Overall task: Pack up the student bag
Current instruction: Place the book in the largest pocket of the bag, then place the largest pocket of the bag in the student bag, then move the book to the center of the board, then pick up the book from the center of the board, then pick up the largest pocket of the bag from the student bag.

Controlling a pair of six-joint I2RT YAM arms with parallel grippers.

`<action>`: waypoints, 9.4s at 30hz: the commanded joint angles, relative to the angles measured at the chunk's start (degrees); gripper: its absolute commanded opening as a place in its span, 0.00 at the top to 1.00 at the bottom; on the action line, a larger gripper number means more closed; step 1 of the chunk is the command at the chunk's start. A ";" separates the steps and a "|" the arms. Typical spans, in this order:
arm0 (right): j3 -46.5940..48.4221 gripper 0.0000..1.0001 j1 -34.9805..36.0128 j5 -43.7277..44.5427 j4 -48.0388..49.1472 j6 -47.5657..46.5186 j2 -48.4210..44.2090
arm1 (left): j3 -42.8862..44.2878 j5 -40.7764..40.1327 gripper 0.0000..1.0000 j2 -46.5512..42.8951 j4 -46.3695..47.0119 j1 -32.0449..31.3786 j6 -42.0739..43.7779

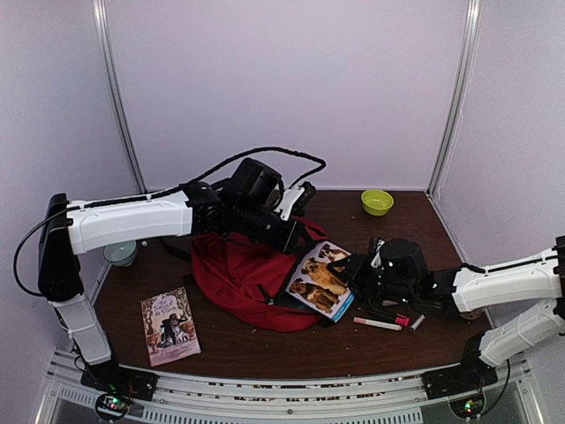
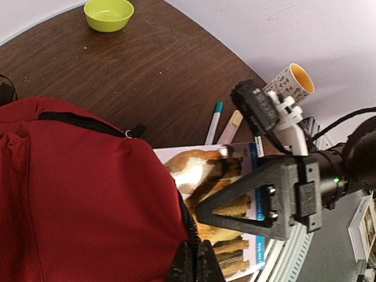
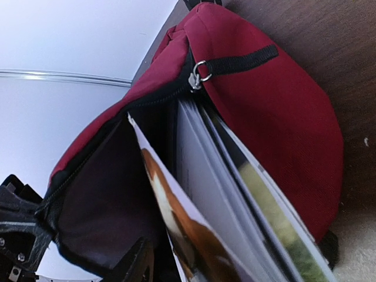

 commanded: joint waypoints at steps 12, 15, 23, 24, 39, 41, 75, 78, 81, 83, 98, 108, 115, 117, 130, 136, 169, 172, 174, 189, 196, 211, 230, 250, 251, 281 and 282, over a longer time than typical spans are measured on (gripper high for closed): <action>12.80 1.00 -2.74 -4.30 28.02 -2.57 22.01 | 3.26 6.07 1.00 -4.63 2.34 -0.72 -1.11; 15.24 1.00 -2.59 -5.22 33.05 -3.84 26.07 | 2.98 6.31 1.00 -5.07 2.65 -0.72 -1.48; 18.27 0.80 -1.83 -10.30 31.24 -7.96 29.83 | 1.89 4.22 1.00 -6.24 3.21 -0.68 -1.65; 17.73 0.69 -1.87 -10.43 30.11 -8.51 29.08 | 1.50 3.61 1.00 -6.59 3.21 -0.72 -1.65; 10.51 0.00 -1.53 -10.22 5.86 -17.57 9.16 | -2.98 -3.15 1.00 -8.90 3.74 0.90 -2.10; 10.12 0.00 -1.52 -10.28 1.57 -18.63 6.35 | -3.18 -3.76 1.00 -8.85 3.73 1.07 -2.10; 26.79 0.80 1.20 -6.79 -20.11 -27.37 16.72 | -10.59 -4.54 1.00 -11.94 5.37 1.56 -2.39; 24.51 0.57 1.18 -5.76 -24.58 -29.01 11.95 | -13.32 -5.71 1.00 -12.63 6.32 1.61 -2.84; 22.26 0.47 1.37 -6.16 -28.66 -30.81 6.68 | -15.24 -5.62 1.00 -12.84 7.14 1.65 -3.49; 20.69 0.40 1.45 -7.09 -30.47 -31.79 2.65 | -17.14 -4.72 1.00 -13.14 8.60 1.65 -3.95; 15.91 0.20 1.77 -1.15 -41.78 -39.08 -14.95 | -24.32 -5.79 0.71 -15.15 10.97 1.65 -5.48; 16.52 0.20 1.71 -0.22 -41.43 -40.29 -15.07 | -27.08 -22.84 0.20 -28.76 -8.49 1.65 -6.96; 16.65 0.20 1.78 -0.32 -39.97 -40.59 -14.32 | -30.45 -35.08 0.02 -38.50 -25.67 1.69 -15.19; 16.70 0.20 1.70 -0.48 -39.66 -40.48 -14.07 | -31.67 -37.45 0.02 -40.33 -30.05 2.01 -18.60; 16.75 0.20 2.09 -1.06 -39.01 -39.90 -14.38 | -46.35 -32.80 0.04 -51.96 -39.36 15.54 -32.71; 17.40 0.20 4.03 -4.30 -36.66 -39.78 -13.37 | -53.26 -26.03 0.05 -54.81 -31.74 19.29 -31.96; 56.80 0.23 19.79 -14.63 -23.70 -32.39 42.29 | -72.20 -17.00 0.23 -53.66 -7.58 19.29 -36.17; 60.20 0.24 20.01 -15.25 -23.75 -30.98 46.61 | -72.91 -16.89 0.25 -55.91 -8.24 19.26 -36.58; 61.66 0.24 20.23 -14.98 -24.14 -30.26 48.53 | -73.41 -16.90 0.28 -57.70 -8.91 19.29 -36.91; 65.38 0.23 20.41 -11.39 -26.20 -26.91 54.99 | -75.21 -18.21 0.52 -68.55 -14.11 19.31 -38.81; 68.05 0.23 20.41 -10.60 -27.89 -25.17 59.74 | -75.32 -18.03 0.53 -69.91 -14.25 19.27 -39.09; 72.70 0.30 21.12 -19.85 -20.59 -22.26 65.05 | -75.49 -17.97 0.56 -70.22 -13.85 19.25 -38.99; 76.92 1.00 21.38 -24.85 -17.21 -21.68 64.74 | -73.47 -20.53 0.55 -80.06 -20.18 19.31 -39.07; 68.87 1.00 22.82 -10.74 -35.15 -39.00 39.05 | -51.91 -28.63 0.28 -81.59 -27.31 19.26 -29.34; 67.59 1.00 22.80 -9.54 -35.71 -39.71 37.08 | -51.10 -29.15 0.28 -81.45 -27.29 19.31 -28.75; 31.89 1.00 15.62 15.94 -49.49 -41.15 -8.48 | -43.98 -13.51 0.29 -63.45 -4.47 19.20 -10.44; 31.12 1.00 15.46 16.00 -49.96 -40.83 -9.32 | -43.64 -12.75 0.29 -62.71 -4.02 19.18 -9.91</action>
